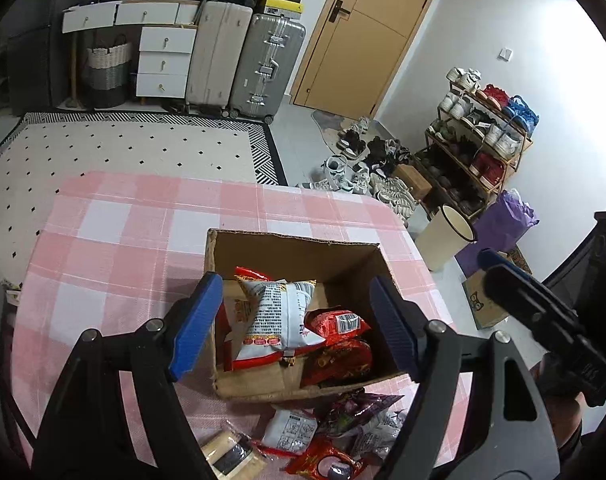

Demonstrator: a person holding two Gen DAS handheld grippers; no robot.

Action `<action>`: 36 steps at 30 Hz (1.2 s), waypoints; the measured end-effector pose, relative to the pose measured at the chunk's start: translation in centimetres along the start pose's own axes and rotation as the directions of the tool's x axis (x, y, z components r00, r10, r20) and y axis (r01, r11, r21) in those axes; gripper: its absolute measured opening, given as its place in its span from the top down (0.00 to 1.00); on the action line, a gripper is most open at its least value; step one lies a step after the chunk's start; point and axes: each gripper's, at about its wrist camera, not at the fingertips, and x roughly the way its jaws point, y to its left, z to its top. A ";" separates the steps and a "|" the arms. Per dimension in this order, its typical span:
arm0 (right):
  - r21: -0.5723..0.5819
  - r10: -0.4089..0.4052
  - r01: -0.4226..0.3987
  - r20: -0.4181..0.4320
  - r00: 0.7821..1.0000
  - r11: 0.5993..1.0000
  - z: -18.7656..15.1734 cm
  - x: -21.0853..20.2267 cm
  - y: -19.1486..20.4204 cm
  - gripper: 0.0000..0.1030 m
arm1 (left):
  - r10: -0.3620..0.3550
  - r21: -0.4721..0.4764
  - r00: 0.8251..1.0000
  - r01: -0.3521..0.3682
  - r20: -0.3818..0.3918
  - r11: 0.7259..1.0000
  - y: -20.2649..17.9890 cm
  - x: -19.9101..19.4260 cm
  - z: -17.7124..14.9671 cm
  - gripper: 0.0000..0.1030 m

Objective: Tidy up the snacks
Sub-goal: 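Withdraw both open tools from the box back toward the remaining snacks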

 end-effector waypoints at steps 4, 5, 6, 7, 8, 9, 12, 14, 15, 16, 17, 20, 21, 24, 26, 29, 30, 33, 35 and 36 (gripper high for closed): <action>-0.017 -0.003 0.004 0.023 1.000 1.000 0.0 -2.3 0.8 0.25 | 0.008 0.006 1.000 -0.008 0.013 1.000 -0.3 -2.0 -0.7 0.25; -0.023 -0.003 0.004 0.028 1.000 1.000 0.0 -3.0 1.0 0.25 | 0.015 0.014 1.000 -0.016 0.017 1.000 -0.5 -2.6 -0.9 0.24; -0.032 -0.004 0.005 0.031 1.000 0.999 -0.1 -3.6 1.3 0.24 | 0.022 0.021 1.000 -0.022 0.022 1.000 -0.6 -3.1 -1.0 0.23; -0.042 -0.007 0.009 0.034 0.999 0.999 0.0 -4.1 1.6 0.23 | 0.030 0.027 0.999 -0.030 0.028 0.999 -0.8 -3.6 -1.1 0.23; -0.051 -0.011 0.013 0.041 0.999 0.999 0.0 -4.7 1.9 0.20 | 0.031 0.030 0.999 -0.032 0.036 0.999 -0.9 -4.3 -1.3 0.23; -0.056 -0.013 0.016 0.048 0.999 0.998 0.0 -5.2 2.2 0.16 | 0.025 0.031 0.999 -0.026 0.042 0.999 -1.1 -4.9 -1.3 0.23; -0.066 -0.025 0.029 0.069 0.997 0.997 -0.3 -6.9 3.0 0.14 | 0.002 0.019 0.998 -0.004 0.068 1.000 -1.4 -7.1 -1.6 0.22; -0.067 -0.024 0.029 0.077 0.997 0.997 -0.5 -7.9 3.4 0.13 | 0.014 0.036 0.996 -0.018 0.092 0.999 -2.1 -8.6 -2.0 0.21; -0.069 -0.023 0.029 0.082 0.996 0.997 -0.7 -8.4 3.7 0.12 | 0.024 0.051 0.994 -0.029 0.103 0.998 -2.5 -9.3 -2.2 0.20; -0.072 -0.025 0.031 0.085 0.996 0.997 -0.8 -8.8 3.9 0.12 | 0.029 0.068 0.993 -0.037 0.114 0.997 -2.9 -9.9 -2.5 0.20; -0.075 -0.027 0.034 0.090 0.996 0.997 -1.0 -9.3 4.1 0.11 | 0.031 0.079 0.992 -0.041 0.122 0.996 -3.2 -10.6 -2.8 0.20; -0.074 -0.036 0.044 0.105 0.994 0.996 -1.5 -10.5 4.7 0.08 | 0.011 0.073 0.990 -0.022 0.139 0.997 -3.8 -12.2 -3.7 0.20; -0.073 -0.036 0.045 0.110 0.993 0.996 -1.7 -10.8 4.9 0.07 | 0.008 0.075 0.990 -0.019 0.144 0.997 -4.0 -12.7 -4.0 0.20; -0.073 -0.034 0.042 0.115 0.993 0.996 -2.3 -11.8 5.5 0.07 | 0.021 0.100 0.985 -0.039 0.170 0.994 -5.2 -14.2 -5.1 0.19; -0.076 -0.036 0.046 0.127 0.991 0.996 -2.7 -12.6 5.9 0.07 | 0.026 0.111 0.983 -0.047 0.183 0.993 -5.8 -15.2 -5.8 0.17; -0.085 -0.051 0.065 0.157 0.986 0.994 -3.6 -14.1 6.6 0.05 | 0.050 0.103 0.980 -0.071 0.194 0.992 -6.4 -16.6 -6.8 0.15; -0.087 -0.050 0.065 0.163 0.985 0.994 -3.9 -14.5 6.7 0.04 | 0.052 0.098 0.979 -0.072 0.199 0.993 -6.4 -17.0 -7.3 0.14; -0.092 -0.045 0.061 0.169 0.985 0.994 -4.7 -15.7 7.1 0.03 | 0.061 0.102 0.977 -0.083 0.203 0.991 -6.4 -17.7 -8.3 0.11; -0.096 -0.044 0.062 0.175 0.984 0.993 -5.3 -16.4 7.3 0.03 | 0.075 0.108 0.975 -0.100 0.210 0.989 -6.3 -18.0 -9.3 0.08; -0.096 -0.042 0.060 0.181 0.983 0.994 -5.6 -16.8 7.3 0.02 | 0.082 0.105 0.975 -0.105 0.209 0.989 -6.1 -18.1 -9.8 0.06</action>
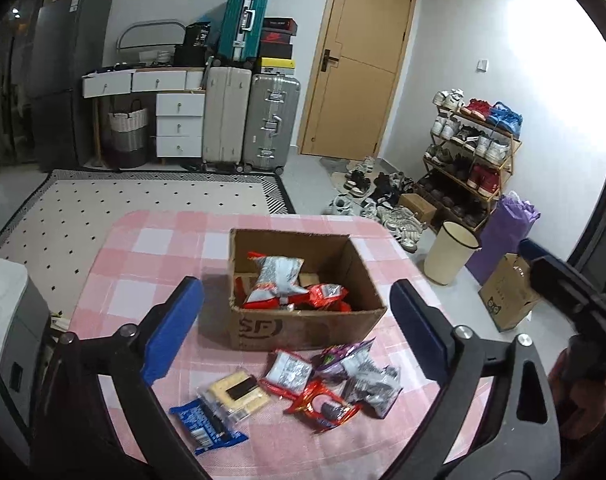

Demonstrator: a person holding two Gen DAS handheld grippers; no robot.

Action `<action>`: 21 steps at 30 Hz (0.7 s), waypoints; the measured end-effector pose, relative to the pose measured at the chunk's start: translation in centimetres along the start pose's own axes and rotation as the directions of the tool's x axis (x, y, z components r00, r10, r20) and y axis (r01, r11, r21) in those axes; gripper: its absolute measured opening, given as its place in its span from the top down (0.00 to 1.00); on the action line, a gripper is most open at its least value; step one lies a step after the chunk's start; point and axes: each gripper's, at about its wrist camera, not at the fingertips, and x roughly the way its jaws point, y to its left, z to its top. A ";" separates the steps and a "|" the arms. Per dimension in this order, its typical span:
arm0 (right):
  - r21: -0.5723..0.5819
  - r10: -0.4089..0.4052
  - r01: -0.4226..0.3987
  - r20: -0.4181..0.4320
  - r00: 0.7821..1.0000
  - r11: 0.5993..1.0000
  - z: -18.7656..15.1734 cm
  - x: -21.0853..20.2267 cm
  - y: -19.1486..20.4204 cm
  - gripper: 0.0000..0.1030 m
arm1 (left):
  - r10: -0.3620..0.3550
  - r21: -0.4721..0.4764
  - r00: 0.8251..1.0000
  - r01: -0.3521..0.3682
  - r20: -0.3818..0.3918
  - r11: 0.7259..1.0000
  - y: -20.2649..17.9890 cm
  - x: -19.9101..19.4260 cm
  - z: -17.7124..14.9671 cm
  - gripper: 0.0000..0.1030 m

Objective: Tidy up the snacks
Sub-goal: 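Withdraw both open tools from the box back toward the remaining snacks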

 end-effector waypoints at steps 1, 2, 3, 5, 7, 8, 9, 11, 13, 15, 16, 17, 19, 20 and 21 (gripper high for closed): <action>0.002 -0.001 0.000 0.005 1.000 1.000 -0.3 -0.4 0.0 0.02 | 0.000 -0.003 1.000 0.000 -0.001 1.000 0.3 -0.1 -0.4 0.06; 0.004 -0.001 0.001 0.007 1.000 1.000 -0.6 -0.8 0.0 0.01 | 0.002 -0.005 1.000 -0.002 -0.001 1.000 0.3 -0.1 -0.7 0.05; 0.005 0.000 0.000 0.006 1.000 1.000 -1.0 -1.2 0.0 0.01 | 0.008 -0.006 1.000 -0.008 -0.002 1.000 0.4 -0.3 -1.1 0.05; 0.010 0.001 -0.001 0.006 1.000 1.000 -1.7 -1.8 0.0 0.01 | 0.023 -0.005 1.000 -0.023 0.004 1.000 0.5 -0.9 -2.0 0.05; 0.020 -0.003 0.003 -0.001 1.000 1.000 -2.4 -2.2 -0.1 0.01 | 0.034 0.005 0.999 -0.035 0.017 0.999 0.5 -1.5 -2.8 0.03; 0.024 -0.006 0.006 -0.002 1.000 1.000 -2.7 -2.4 -0.1 0.01 | 0.042 0.009 0.999 -0.042 0.024 0.999 0.4 -1.7 -3.1 0.01; 0.027 -0.007 0.007 -0.003 1.000 1.000 -3.0 -2.5 -0.2 0.01 | 0.046 0.012 0.999 -0.046 0.029 0.999 0.5 -1.8 -3.3 0.01; 0.037 -0.008 0.008 -0.008 1.000 0.999 -3.7 -2.8 -0.4 0.01 | 0.047 0.011 0.998 -0.047 0.032 0.999 0.7 -2.2 -4.2 0.01; 0.041 -0.005 0.006 -0.020 1.000 0.999 -4.5 -2.9 -0.6 0.01 | 0.038 0.004 0.999 -0.038 0.021 0.999 0.9 -2.2 -4.7 0.01; 0.045 -0.006 0.008 -0.025 1.000 0.999 -5.5 -3.0 -0.9 0.01 | 0.032 -0.004 0.999 -0.032 0.008 0.999 1.0 -2.2 -5.5 0.01; 0.050 -0.005 0.006 -0.027 1.000 0.999 -6.0 -3.0 -1.0 0.01 | 0.032 -0.010 0.999 -0.032 0.005 0.999 1.2 -2.2 -6.0 0.01; 0.057 -0.002 0.004 -0.035 0.999 0.998 -6.5 -2.8 -1.2 0.01 | 0.035 -0.012 0.999 -0.035 0.004 0.999 1.2 -2.2 -6.3 0.01; 0.068 -0.004 0.008 -0.052 0.999 0.998 -7.3 -2.5 -1.5 0.01 | 0.043 -0.019 0.999 -0.043 0.002 0.999 1.5 -2.1 -7.2 0.01; 0.072 -0.004 0.009 -0.064 0.998 0.997 -7.8 -2.2 -1.6 0.01 | 0.043 -0.023 0.999 -0.043 -0.004 0.999 1.7 -1.9 -7.6 0.01; 0.074 -0.004 0.009 -0.072 0.997 0.997 -8.2 -2.0 -1.6 0.01 | 0.044 -0.025 0.999 -0.044 -0.010 0.999 1.8 -1.8 -7.9 0.01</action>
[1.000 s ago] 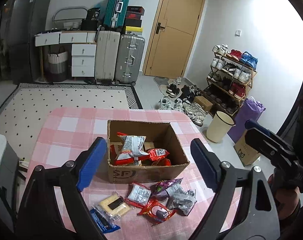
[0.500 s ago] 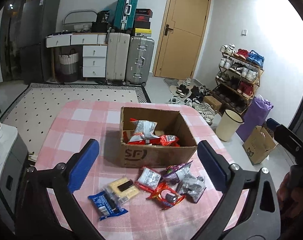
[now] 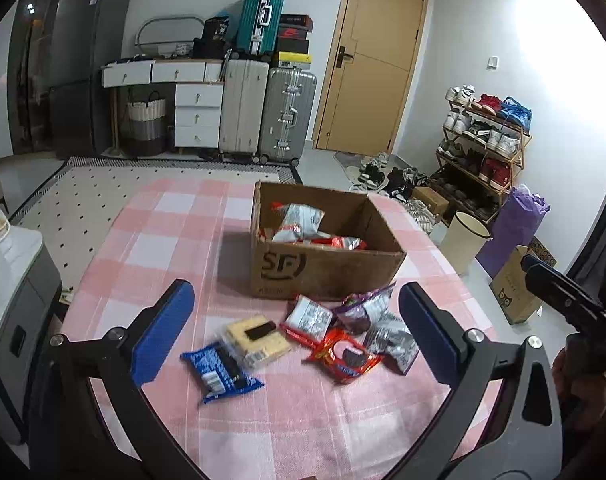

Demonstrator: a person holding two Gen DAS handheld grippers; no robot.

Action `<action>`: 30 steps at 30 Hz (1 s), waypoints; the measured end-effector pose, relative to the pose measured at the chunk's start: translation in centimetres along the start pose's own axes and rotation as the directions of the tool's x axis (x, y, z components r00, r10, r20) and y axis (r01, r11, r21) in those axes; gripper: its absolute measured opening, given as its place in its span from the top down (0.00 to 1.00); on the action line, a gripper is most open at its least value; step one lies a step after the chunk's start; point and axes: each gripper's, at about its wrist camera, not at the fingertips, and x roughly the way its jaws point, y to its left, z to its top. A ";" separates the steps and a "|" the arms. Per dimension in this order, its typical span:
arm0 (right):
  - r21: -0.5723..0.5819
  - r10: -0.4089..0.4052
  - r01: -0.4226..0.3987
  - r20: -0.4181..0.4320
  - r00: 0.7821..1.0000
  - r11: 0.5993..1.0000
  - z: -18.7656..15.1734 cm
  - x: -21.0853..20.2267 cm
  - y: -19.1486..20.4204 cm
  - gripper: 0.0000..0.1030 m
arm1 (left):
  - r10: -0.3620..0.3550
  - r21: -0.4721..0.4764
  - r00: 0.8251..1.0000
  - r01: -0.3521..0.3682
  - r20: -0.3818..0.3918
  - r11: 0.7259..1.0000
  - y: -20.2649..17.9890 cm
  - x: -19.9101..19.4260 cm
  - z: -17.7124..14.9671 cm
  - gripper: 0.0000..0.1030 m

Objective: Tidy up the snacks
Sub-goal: 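Withdraw both open tools from the box back toward the remaining snacks, then grasp the white-and-purple noodle bag with the right tool while the left tool approaches the blue biscuit pack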

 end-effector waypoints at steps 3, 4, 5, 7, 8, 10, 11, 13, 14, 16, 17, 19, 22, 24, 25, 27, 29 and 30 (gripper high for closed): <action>-0.002 -0.004 0.004 -0.025 1.000 1.000 -1.1 0.7 -0.2 0.01 | -0.001 -0.012 1.000 0.001 -0.024 1.000 0.5 0.7 -1.2 0.01; -0.003 -0.004 0.003 -0.031 1.000 1.000 -1.4 1.0 -0.3 0.01 | -0.005 -0.018 1.000 0.005 -0.029 1.000 0.7 1.0 -1.6 0.01; -0.003 -0.003 0.003 -0.040 0.999 1.000 -1.8 1.3 -0.3 0.01 | -0.003 -0.018 0.999 0.002 -0.038 1.000 0.9 1.5 -2.0 0.01; 0.000 -0.005 0.005 -0.058 0.998 1.000 -2.5 2.0 -0.6 0.01 | 0.003 -0.014 0.998 -0.004 -0.056 1.000 1.0 2.2 -2.6 0.01; 0.003 -0.009 0.009 -0.070 0.998 1.000 -3.0 2.4 -0.8 0.01 | 0.002 -0.017 0.998 -0.003 -0.064 1.000 1.2 2.5 -3.0 0.01; 0.011 -0.013 0.014 -0.089 0.996 1.000 -3.7 3.1 -1.2 0.01 | -0.004 -0.022 0.997 0.002 -0.073 1.000 1.4 3.2 -3.6 0.01; 0.015 -0.014 0.016 -0.102 0.995 1.000 -4.2 3.6 -1.4 0.01 | -0.005 -0.024 0.997 0.004 -0.076 1.000 1.5 3.5 -3.9 0.01; 0.018 -0.023 0.026 -0.125 0.992 1.000 -5.0 4.5 -1.8 0.01 | -0.009 -0.033 0.996 0.007 -0.085 0.999 1.7 4.1 -4.4 0.01; 0.018 -0.028 0.030 -0.134 0.991 0.999 -5.2 4.9 -2.0 0.01 | -0.012 -0.037 0.996 0.008 -0.091 0.999 1.8 4.5 -4.7 0.01; 0.024 -0.031 0.036 -0.154 0.988 0.999 -5.7 5.9 -2.4 0.01 | -0.016 -0.044 0.994 0.011 -0.107 0.999 2.0 5.2 -5.3 0.01; 0.026 -0.032 0.037 -0.162 0.986 0.999 -5.9 6.2 -2.6 0.01 | -0.018 -0.046 0.993 0.013 -0.116 0.999 2.1 5.7 -5.5 0.01; 0.030 -0.036 0.042 -0.180 0.983 0.999 -6.3 7.2 -3.1 0.01 | -0.018 -0.049 0.992 0.012 -0.129 0.999 2.2 6.4 -6.0 0.01; 0.041 -0.037 0.047 -0.214 0.976 0.998 -6.8 8.6 -3.8 0.01 | -0.026 -0.060 0.989 0.018 -0.147 0.998 2.6 7.4 -6.7 0.01; 0.042 -0.038 0.050 -0.247 0.968 0.998 -7.2 9.8 -4.2 0.01 | -0.028 -0.065 0.987 0.018 -0.159 0.998 3.0 8.0 -7.0 0.01; 0.046 -0.040 0.054 -0.263 0.964 0.997 -7.4 10.3 -4.4 0.01 | -0.027 -0.067 0.986 0.016 -0.168 0.998 3.2 8.5 -7.2 0.01; 0.066 -0.034 0.056 -0.294 0.955 0.996 -7.8 11.6 -5.0 0.01 | -0.025 -0.077 0.984 0.011 -0.177 0.997 3.6 9.1 -7.5 0.01; 0.078 -0.036 0.063 -0.315 0.949 0.995 -8.3 12.4 -5.5 0.01 | -0.025 -0.085 0.983 0.009 -0.183 0.996 4.1 9.4 -7.7 0.01; 0.082 -0.036 0.066 -0.320 0.947 0.994 -8.3 12.8 -5.7 0.01 | -0.023 -0.087 0.983 0.007 -0.185 0.996 4.2 9.4 -7.8 0.01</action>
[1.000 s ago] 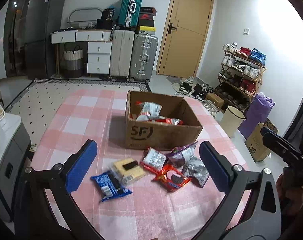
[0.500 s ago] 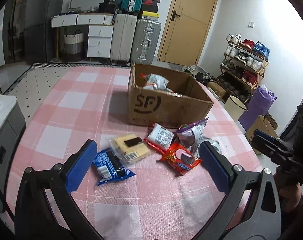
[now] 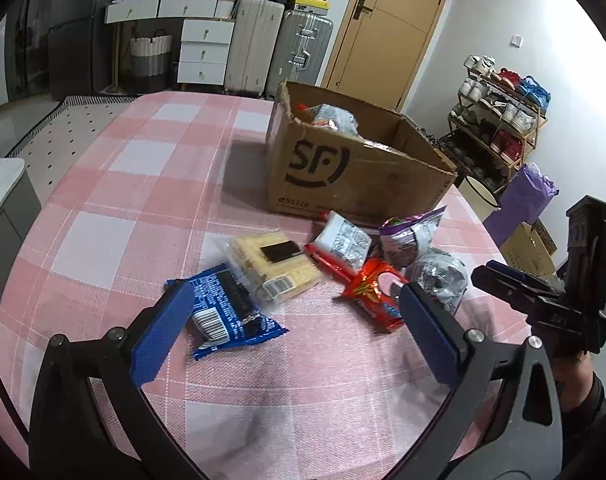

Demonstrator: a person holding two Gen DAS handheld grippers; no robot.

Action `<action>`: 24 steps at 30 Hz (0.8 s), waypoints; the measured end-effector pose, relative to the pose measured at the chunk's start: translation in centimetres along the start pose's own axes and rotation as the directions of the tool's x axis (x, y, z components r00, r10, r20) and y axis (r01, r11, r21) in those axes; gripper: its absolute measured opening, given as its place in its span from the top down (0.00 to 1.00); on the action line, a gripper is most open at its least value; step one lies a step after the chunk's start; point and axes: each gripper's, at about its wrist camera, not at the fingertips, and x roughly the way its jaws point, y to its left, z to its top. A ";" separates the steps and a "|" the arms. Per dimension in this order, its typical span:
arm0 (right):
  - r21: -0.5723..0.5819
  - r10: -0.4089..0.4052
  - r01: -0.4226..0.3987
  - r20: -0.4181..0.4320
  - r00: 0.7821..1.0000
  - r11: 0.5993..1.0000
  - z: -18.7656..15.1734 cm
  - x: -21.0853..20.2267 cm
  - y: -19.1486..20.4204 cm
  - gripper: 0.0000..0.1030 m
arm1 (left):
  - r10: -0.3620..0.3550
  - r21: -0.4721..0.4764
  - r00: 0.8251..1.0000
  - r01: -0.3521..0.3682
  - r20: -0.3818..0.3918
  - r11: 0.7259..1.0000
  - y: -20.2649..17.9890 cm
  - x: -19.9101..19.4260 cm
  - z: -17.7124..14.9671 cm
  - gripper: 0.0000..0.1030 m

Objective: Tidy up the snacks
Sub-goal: 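Grasp the white-and-purple noodle bag with the right tool while the left tool approaches the blue biscuit pack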

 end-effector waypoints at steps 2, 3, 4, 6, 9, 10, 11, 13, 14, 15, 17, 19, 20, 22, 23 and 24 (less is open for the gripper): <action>0.013 -0.004 0.004 -0.015 1.000 1.000 0.1 0.9 -0.5 0.01 | 0.007 -0.005 1.000 -0.007 -0.006 1.000 0.3 0.4 0.0 0.01; 0.019 -0.005 0.006 -0.021 1.000 1.000 0.1 1.2 -0.6 0.01 | 0.011 -0.008 1.000 -0.011 -0.009 1.000 0.5 0.5 0.0 0.01; 0.025 -0.006 0.006 -0.027 1.000 1.000 0.1 1.5 -0.7 0.01 | 0.014 -0.015 1.000 -0.014 -0.011 1.000 0.8 0.8 0.0 0.01; 0.038 -0.010 0.012 -0.042 0.999 0.999 0.2 2.3 -0.9 0.01 | 0.019 -0.028 1.000 -0.019 -0.010 0.999 1.3 0.7 -0.1 0.01; 0.038 0.005 -0.002 -0.062 0.998 0.999 0.3 3.3 -1.0 0.01 | 0.026 -0.041 1.000 -0.027 -0.010 0.999 1.9 0.8 -0.1 0.01; 0.030 0.001 0.001 -0.067 0.998 1.000 0.4 3.5 -0.9 0.01 | 0.030 -0.045 0.999 -0.031 -0.012 0.998 2.1 0.8 -0.2 0.01; 0.021 -0.006 0.007 -0.074 0.997 1.000 0.4 3.7 -0.8 0.01 | 0.031 -0.052 0.999 -0.032 -0.015 0.998 2.3 0.9 -0.3 0.01; 0.014 -0.008 0.009 -0.086 0.996 1.000 0.4 4.2 -0.6 0.05 | 0.026 -0.060 0.999 -0.027 -0.025 0.998 2.5 1.2 -0.4 0.01; 0.014 -0.004 0.006 -0.092 0.996 1.000 0.4 4.4 -0.6 0.11 | 0.028 -0.061 0.999 -0.029 -0.029 0.998 2.6 1.3 -0.4 0.01; 0.011 -0.007 0.009 -0.099 0.995 1.000 0.4 4.6 -0.6 0.16 | 0.029 -0.062 0.999 -0.031 -0.032 0.998 2.6 1.3 -0.5 0.01; 0.010 -0.009 0.010 -0.115 0.993 1.000 0.3 5.1 -0.7 0.24 | 0.030 -0.068 0.999 -0.033 -0.035 0.997 2.8 1.4 -0.6 0.01; 0.006 0.004 -0.003 -0.114 0.993 1.000 0.2 5.4 -0.7 0.28 | 0.033 -0.074 0.999 -0.036 -0.038 0.997 3.0 1.4 -0.7 0.01; 0.000 0.007 -0.007 -0.112 0.994 1.000 0.0 5.3 -0.5 0.33 | 0.034 -0.076 0.999 -0.037 -0.039 0.996 3.1 1.4 -0.8 0.01; -0.012 0.034 -0.036 -0.116 0.993 0.999 -0.2 5.4 -0.3 0.46 | 0.036 -0.077 0.998 -0.040 -0.045 0.996 3.2 1.5 -1.0 0.01; -0.019 0.040 -0.043 -0.117 0.992 0.999 -0.3 5.4 -0.1 0.49 | 0.036 -0.078 0.998 -0.040 -0.045 0.996 3.2 1.5 -1.0 0.01; -0.026 0.037 -0.041 -0.115 0.993 0.999 -0.4 5.4 0.0 0.51 | 0.036 -0.078 0.998 -0.040 -0.047 0.996 3.2 1.5 -1.1 0.01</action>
